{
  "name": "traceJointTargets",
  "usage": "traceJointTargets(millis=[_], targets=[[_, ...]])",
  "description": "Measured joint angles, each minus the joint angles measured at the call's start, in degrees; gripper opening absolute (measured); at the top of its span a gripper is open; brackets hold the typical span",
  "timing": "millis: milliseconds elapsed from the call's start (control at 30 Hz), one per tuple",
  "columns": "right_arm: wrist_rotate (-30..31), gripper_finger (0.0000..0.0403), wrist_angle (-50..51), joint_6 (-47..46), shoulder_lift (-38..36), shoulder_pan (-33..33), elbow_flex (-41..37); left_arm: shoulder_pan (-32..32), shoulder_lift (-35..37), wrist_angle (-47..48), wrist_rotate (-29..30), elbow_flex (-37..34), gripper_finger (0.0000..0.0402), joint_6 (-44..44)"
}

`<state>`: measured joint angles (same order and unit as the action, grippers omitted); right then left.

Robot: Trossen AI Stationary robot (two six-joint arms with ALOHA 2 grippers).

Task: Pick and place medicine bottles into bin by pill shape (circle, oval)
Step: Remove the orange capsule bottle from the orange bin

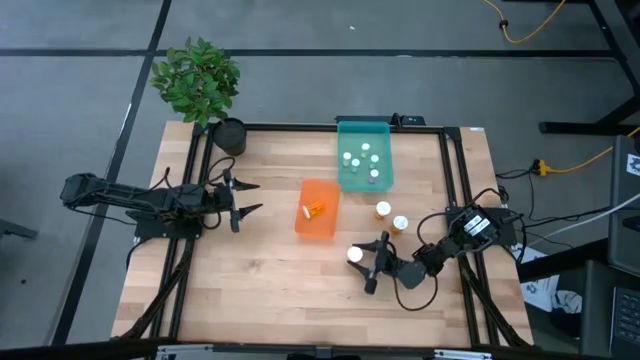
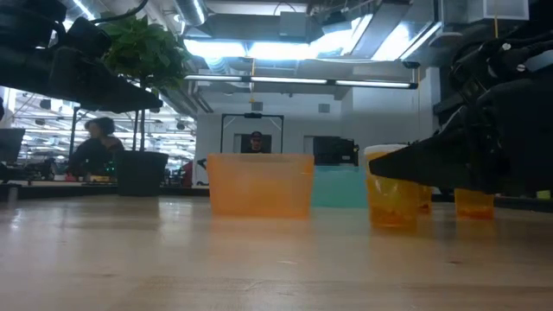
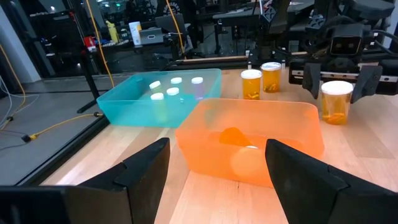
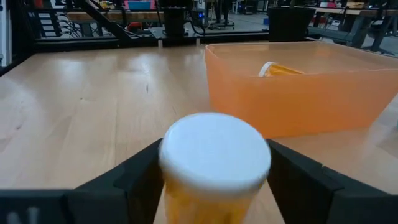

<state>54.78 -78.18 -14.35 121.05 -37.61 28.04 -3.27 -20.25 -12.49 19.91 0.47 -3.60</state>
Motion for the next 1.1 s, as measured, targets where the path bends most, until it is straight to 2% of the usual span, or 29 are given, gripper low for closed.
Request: traceJointTargets(millis=[167, 500, 767, 933, 1033, 1100], targets=[[0.2, 0.0279, -0.1, 1.2, 0.0, 0.0, 0.1, 0.0, 0.0, 0.0, 0.0, 0.0, 0.0257, 0.0], [0.2, 0.0282, -2.2, 3.6, 0.0, 0.0, 0.1, 0.0, 0.0, 0.0, 0.0, 0.0, 0.0257, 0.0], [0.8, 0.0282, -6.4, 11.5, -0.7, -0.1, 0.1, 0.0, 0.0, 0.0, 0.0, 0.0, 0.0257, 0.0], [4.5, 0.0282, -6.5, 17.6, -6.2, -0.4, 0.1, 0.0, 0.0, 0.0, 0.0, 0.0, 0.0257, 0.0], [9.0, 0.0282, -6.5, 21.1, -12.7, -0.5, 0.1, 0.0, 0.0, 0.0, 0.0, 0.0, 0.0257, 0.0], [10.0, 0.0282, -6.4, 25.6, -18.1, -0.1, 0.1, 0.0, 0.0, 0.0, 0.0, 0.0, 0.0257, 0.0]])
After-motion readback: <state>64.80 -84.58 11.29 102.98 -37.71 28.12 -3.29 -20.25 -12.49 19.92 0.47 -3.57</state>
